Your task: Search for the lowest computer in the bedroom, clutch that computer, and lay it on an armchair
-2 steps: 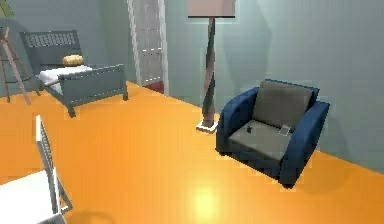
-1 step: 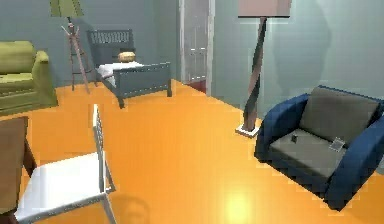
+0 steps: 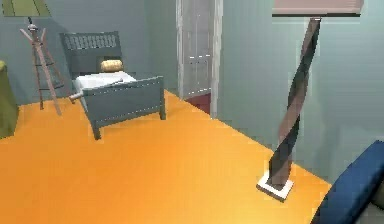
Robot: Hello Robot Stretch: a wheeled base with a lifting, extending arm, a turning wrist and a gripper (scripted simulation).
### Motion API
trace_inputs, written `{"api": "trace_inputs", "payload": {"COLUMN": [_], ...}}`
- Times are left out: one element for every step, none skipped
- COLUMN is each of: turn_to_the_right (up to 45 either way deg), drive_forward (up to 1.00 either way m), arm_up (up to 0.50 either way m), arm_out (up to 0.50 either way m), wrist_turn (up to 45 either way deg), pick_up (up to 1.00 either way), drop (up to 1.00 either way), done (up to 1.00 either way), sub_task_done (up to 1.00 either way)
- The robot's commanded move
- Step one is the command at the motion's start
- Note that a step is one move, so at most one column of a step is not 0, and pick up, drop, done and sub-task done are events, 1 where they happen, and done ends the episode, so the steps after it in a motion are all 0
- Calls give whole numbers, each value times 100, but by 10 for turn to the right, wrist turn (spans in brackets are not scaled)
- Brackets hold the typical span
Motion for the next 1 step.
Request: {"api": "trace_inputs", "payload": {"turn_to_the_right": [0], "drive_forward": [100], "arm_up": [0], "arm_out": [0], "wrist_turn": [0], "pick_up": [0], "drop": [0], "done": [0], "sub_task_done": [0]}}
